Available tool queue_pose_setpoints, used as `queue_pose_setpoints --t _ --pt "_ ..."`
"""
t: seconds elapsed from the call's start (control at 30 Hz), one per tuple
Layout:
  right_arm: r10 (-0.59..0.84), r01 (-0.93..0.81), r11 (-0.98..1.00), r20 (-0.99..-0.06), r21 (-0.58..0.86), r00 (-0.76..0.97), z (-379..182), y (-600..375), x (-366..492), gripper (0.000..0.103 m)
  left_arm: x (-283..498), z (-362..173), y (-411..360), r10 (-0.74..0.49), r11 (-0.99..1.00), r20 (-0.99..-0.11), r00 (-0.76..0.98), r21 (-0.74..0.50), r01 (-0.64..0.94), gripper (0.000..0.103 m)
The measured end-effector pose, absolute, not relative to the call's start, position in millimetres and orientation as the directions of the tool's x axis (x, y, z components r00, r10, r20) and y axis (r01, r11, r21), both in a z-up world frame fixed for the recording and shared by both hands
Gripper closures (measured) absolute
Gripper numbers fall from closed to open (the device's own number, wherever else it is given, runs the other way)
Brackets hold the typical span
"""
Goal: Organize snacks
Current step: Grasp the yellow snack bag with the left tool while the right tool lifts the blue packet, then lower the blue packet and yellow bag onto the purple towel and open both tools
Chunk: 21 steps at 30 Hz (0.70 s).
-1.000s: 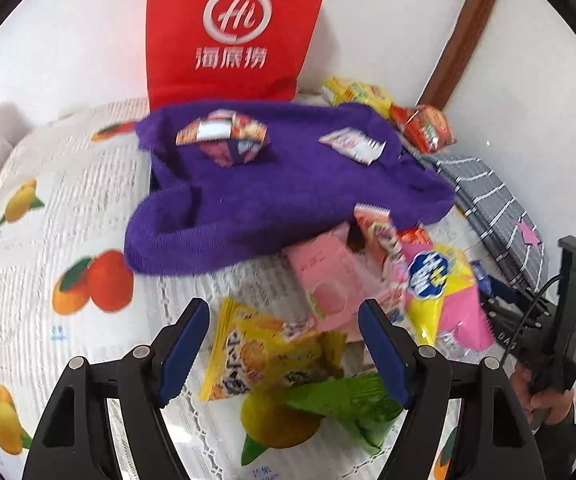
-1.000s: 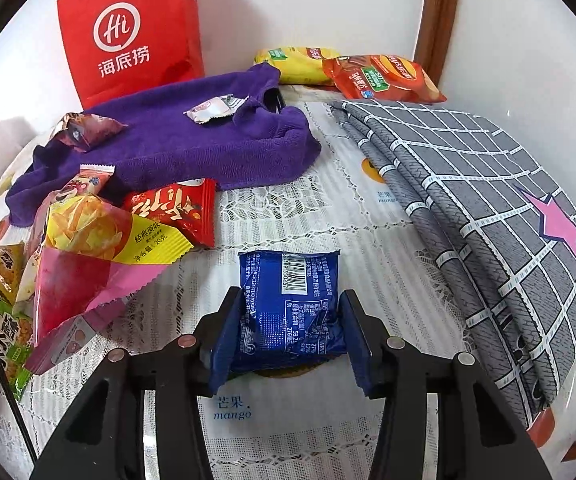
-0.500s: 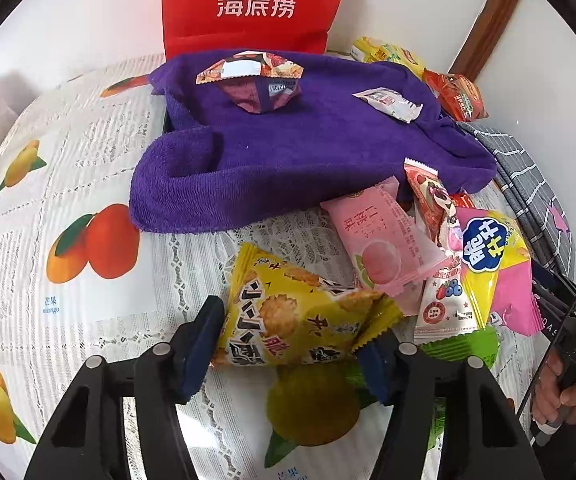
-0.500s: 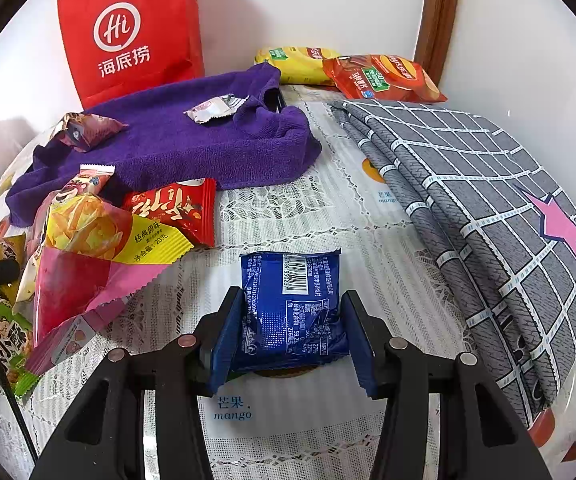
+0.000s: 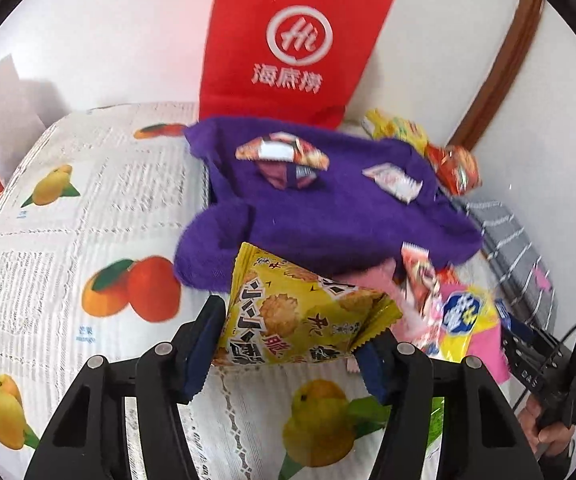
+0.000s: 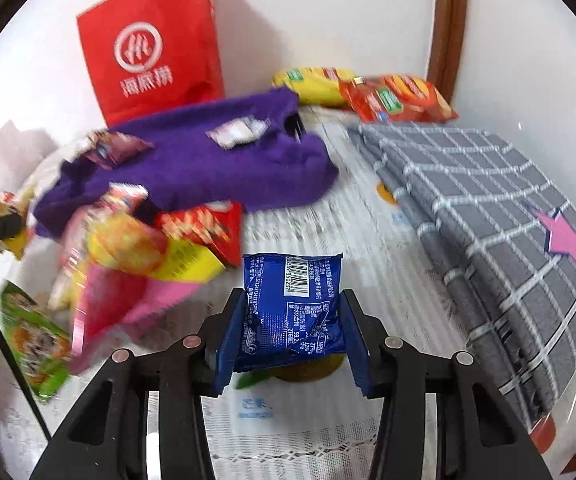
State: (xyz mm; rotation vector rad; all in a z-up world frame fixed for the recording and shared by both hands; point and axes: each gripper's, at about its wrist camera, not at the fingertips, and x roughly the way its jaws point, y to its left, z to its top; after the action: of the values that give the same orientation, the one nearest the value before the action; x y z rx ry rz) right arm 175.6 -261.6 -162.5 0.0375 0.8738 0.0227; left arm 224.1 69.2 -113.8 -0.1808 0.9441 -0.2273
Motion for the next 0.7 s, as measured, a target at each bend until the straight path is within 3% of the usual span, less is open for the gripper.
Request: queue_pose_setpoints --t 0.4,0.7 --pt "0.146 -0.07 0.987 -0.647 0.142 0.748 -79 -254 252 0.057 246 -78 71 -0.22 0.971 -0.76 0.612 -0.234 0.058 0.044" --pt "0.254 -0.147 0.964 -0.617 0.219 0.745 -83 -228 323 0.056 285 -56 67 -0.196 0.967 -0.723 0.663 -0.254 0.008 0.044"
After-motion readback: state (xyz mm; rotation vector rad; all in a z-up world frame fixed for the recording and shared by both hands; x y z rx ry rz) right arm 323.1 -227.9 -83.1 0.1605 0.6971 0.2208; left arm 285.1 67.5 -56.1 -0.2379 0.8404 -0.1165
